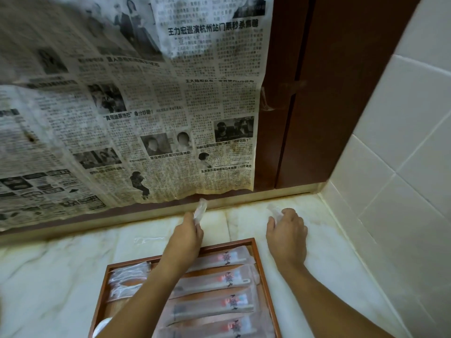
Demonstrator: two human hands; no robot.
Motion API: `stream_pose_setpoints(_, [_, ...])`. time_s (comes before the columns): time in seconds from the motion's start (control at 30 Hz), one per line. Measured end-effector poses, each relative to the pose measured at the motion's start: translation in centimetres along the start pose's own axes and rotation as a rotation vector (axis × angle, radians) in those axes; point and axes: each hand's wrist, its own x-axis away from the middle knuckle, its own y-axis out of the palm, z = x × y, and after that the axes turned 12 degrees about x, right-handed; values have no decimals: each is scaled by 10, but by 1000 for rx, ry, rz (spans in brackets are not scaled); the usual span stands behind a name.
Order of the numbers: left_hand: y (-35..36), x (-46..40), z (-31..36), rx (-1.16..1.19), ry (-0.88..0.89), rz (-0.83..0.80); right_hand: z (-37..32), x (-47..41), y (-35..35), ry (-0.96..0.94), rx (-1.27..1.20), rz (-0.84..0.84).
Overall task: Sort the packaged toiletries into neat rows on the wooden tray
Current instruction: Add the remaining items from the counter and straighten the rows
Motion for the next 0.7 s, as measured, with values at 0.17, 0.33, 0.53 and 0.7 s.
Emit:
stream_pose_setpoints(0.17, [-33,24,-19,-22,-57,40,2,0,6,-63,67,-8])
stream_pose_setpoints(0.33, [-59,34,-40,28,-187,194,4,0,-4,-100,-25,-33])
stream_pose_setpoints(0.53, [-90,35,-68,97,-276,307,-48,28,-44,-328,-404,-355])
stream_pose_setpoints(0.7, [-114,55,-97,150,-167,431,-121,50,-57,-579,-321,-541])
